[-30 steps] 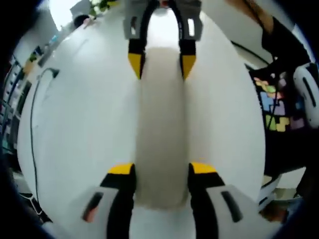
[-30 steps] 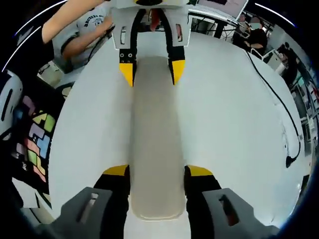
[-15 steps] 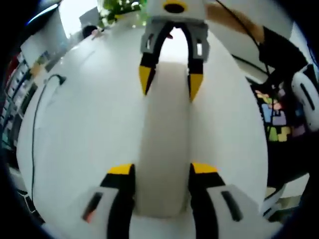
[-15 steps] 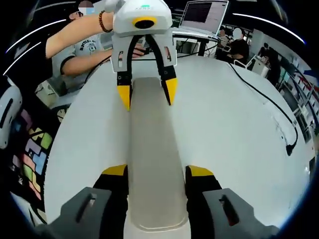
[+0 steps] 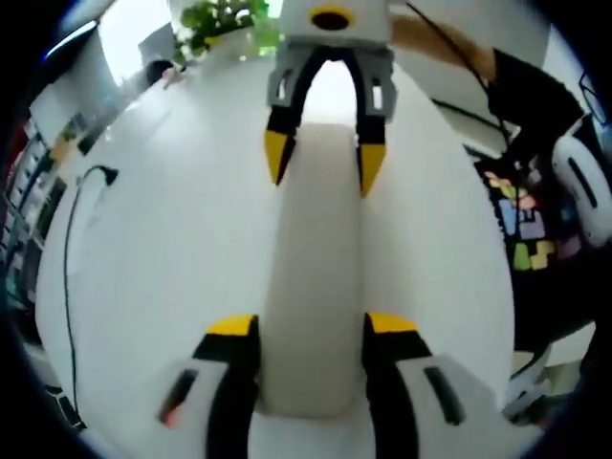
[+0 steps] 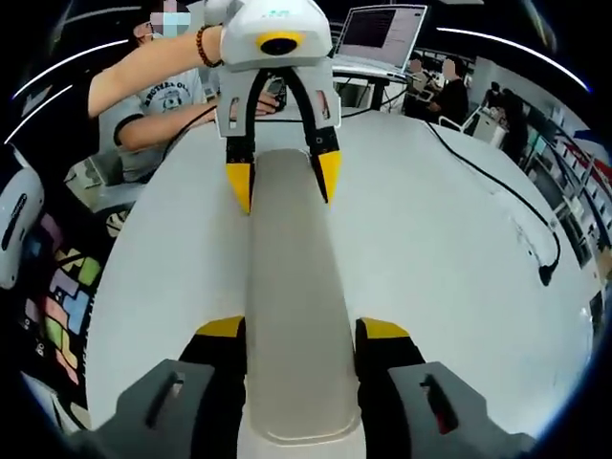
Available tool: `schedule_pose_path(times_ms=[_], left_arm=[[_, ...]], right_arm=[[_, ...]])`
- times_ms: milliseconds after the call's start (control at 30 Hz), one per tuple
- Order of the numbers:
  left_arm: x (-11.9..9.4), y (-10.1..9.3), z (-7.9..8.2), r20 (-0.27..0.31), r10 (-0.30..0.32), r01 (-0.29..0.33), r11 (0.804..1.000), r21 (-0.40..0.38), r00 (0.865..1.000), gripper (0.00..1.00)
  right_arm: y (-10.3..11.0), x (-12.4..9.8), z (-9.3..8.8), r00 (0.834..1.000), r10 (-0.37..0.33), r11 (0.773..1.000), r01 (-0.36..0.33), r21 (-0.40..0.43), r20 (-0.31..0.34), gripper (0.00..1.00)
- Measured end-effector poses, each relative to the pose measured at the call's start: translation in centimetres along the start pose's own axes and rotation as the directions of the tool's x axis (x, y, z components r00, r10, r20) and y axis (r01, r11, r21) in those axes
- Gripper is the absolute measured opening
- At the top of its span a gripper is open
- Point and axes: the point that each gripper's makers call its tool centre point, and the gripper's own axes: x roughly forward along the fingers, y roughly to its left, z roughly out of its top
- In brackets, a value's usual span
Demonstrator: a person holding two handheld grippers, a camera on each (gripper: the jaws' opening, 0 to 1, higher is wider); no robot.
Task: Arrange the utensils inside the cutlery case until each visible utensil rests in its matching compartment.
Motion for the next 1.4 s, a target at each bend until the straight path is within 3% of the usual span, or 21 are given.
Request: schedule_pose_path(times_ms=[167, 433, 733, 1200, 1400], left_arm=[[-0.9, 1.5, 1.7, -0.012, 0.032, -0.032, 0.999, 0.026, 0.999, 0.45], [0.0, 4.5, 3.7, -0.02, 0.076, -0.075, 0.995, 0.07, 0.997, 0.45], [2.6, 6.8, 3.0, -0.064, 0.077, -0.073, 0.995, 0.071, 0.995, 0.45], [3.1, 7.2, 2.2, -0.103, 0.062, -0.056, 0.997, 0.061, 0.993, 0.45], [3.1, 7.3, 2.1, -0.108, 0.062, -0.057, 0.997, 0.049, 0.992, 0.45]], right_arm=[[-1.9, -1.7, 0.8, 0.999, -0.039, 0.999, 0.039, -0.013, -0.001, 0.45], [-5.3, -3.0, -0.1, 0.993, -0.102, 0.995, 0.1, -0.029, -0.054, 0.45], [-7.6, -1.7, -2.0, 0.986, -0.123, 0.992, 0.12, -0.037, -0.115, 0.45], [-7.5, -0.5, -2.4, 0.989, -0.091, 0.996, 0.089, -0.02, -0.114, 0.45], [-7.4, -0.4, -2.3, 0.99, -0.063, 0.997, 0.056, -0.057, -0.128, 0.45]])
